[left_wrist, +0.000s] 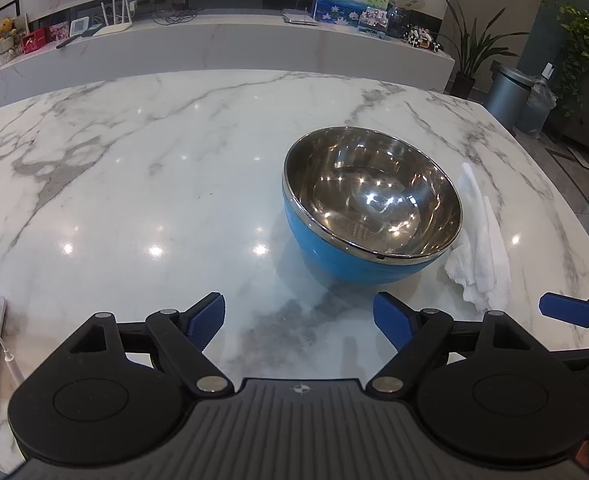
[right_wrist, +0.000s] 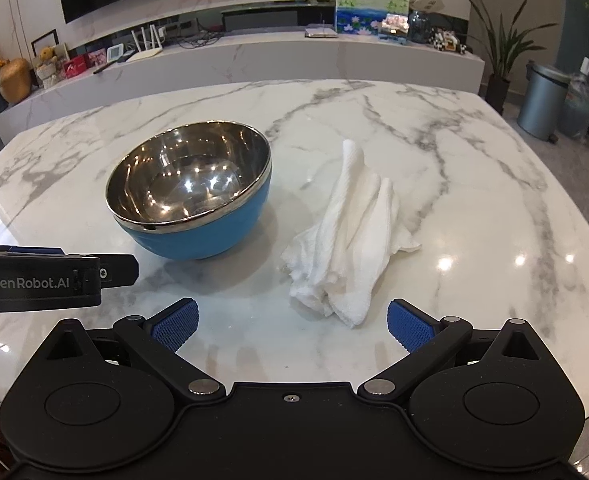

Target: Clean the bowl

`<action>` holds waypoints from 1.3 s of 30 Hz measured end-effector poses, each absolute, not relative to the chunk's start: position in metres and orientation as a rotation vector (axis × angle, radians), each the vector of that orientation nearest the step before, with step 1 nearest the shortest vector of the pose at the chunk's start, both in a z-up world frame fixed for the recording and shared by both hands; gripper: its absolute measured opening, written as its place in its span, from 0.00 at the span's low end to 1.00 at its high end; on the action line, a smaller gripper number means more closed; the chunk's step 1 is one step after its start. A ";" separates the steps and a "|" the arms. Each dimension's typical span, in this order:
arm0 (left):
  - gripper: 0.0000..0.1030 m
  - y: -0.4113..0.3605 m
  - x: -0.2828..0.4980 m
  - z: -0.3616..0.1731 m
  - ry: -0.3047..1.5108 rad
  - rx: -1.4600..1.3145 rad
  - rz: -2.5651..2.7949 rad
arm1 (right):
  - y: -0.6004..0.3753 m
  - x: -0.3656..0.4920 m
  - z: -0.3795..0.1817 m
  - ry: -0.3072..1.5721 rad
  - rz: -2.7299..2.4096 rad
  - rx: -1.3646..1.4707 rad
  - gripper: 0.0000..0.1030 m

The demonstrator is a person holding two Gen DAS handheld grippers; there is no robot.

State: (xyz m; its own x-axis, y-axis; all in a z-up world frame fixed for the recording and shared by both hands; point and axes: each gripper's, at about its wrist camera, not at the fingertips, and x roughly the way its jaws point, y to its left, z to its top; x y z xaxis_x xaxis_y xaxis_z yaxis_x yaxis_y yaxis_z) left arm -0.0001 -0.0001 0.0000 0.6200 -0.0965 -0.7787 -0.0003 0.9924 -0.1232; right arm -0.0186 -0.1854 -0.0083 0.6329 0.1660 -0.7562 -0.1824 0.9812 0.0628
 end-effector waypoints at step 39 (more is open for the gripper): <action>0.79 0.001 0.003 0.002 0.922 -0.103 -0.057 | -0.191 -0.013 -0.012 0.882 0.187 -0.023 0.99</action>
